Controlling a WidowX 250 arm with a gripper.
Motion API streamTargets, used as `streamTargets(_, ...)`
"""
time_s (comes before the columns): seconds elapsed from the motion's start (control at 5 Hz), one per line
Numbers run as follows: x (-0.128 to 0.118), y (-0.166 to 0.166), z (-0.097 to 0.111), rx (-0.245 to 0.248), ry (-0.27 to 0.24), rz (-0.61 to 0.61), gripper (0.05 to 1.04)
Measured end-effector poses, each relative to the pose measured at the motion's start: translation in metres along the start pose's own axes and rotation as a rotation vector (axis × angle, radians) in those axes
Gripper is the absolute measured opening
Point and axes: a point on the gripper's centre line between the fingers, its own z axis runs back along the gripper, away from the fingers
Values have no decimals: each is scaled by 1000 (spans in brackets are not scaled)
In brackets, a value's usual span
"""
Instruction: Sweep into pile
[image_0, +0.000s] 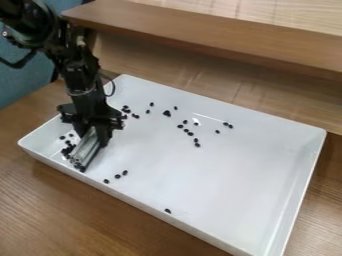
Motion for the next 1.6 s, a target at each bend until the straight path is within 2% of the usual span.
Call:
streamTargets(0.2,1,1,1,-16,24,-26,767)
streamTargets(0.4,4,-4,5,-49,52,-34,979)
streamTargets(0.8,18,-17,21,-136,51,-38,1001)
streamTargets(1.0,31,-22,41,-146,26,-71,1001)
streamTargets(1.4,43,-56,68,-144,57,-244,1001)
streamTargets(1.6,55,-92,80,-168,88,-411,1001)
